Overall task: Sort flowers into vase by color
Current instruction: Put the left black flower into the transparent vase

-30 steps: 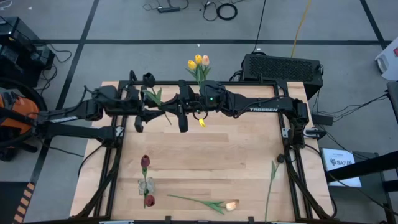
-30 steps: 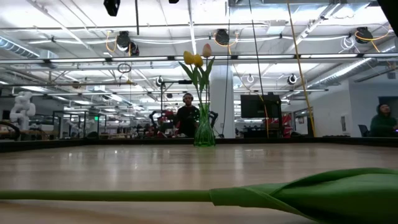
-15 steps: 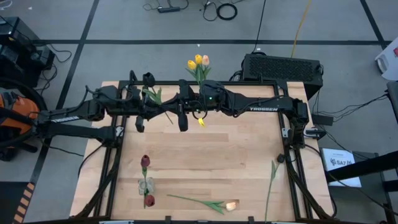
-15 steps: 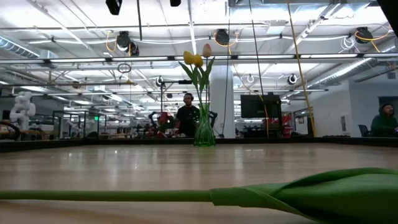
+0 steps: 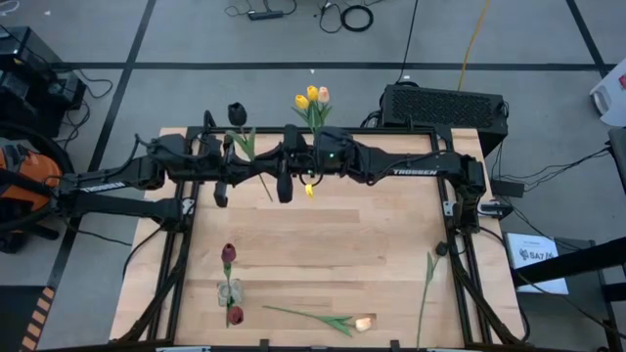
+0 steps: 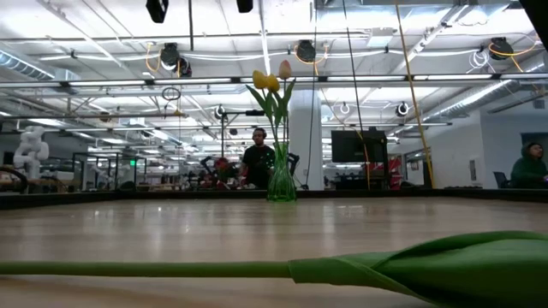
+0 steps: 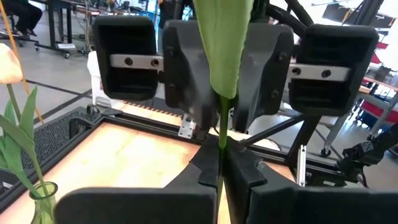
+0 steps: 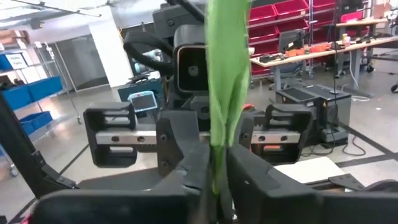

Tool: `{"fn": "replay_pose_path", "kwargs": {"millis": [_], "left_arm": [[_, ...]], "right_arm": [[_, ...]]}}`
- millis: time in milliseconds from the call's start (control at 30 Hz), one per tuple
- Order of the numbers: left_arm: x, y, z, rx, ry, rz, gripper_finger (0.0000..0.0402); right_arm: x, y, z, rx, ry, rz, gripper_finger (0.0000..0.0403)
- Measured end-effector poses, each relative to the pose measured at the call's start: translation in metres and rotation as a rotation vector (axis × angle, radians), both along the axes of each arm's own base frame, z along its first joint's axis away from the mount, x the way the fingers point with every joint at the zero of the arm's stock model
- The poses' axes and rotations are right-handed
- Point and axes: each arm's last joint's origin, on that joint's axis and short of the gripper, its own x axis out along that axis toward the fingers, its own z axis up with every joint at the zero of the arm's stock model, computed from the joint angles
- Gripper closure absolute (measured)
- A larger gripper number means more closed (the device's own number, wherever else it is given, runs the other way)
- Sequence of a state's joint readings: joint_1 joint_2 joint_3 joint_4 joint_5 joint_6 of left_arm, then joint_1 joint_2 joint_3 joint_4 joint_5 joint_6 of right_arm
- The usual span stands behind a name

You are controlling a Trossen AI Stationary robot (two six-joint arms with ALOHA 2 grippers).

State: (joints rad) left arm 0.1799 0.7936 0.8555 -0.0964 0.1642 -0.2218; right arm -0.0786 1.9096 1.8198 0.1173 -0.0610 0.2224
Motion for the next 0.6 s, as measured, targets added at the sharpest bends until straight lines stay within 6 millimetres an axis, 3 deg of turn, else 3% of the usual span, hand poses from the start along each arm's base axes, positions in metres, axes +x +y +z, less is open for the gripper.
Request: {"fn": "replay_pose_path", "kwargs": {"millis": [233,467,600], "left_arm": [[-0.013,0.001,0.005,0.002,0.004,0.026,0.0397],[-0.054,-0.006,0.025,0.091,0.049,0.046,0.0398],[-0.081,-0.014,0.032,0.098,0.016,-0.045,0.0398]], "right_arm": [[-0.010,-0.005,0.007,-0.003,0.031,-0.015,0.0288],[-0.040,-0.012,0.021,0.106,0.180,-0.051,0.0262],[-0.048,-0.007,0.025,0.186,0.211,-0.050,0.0262]]}}
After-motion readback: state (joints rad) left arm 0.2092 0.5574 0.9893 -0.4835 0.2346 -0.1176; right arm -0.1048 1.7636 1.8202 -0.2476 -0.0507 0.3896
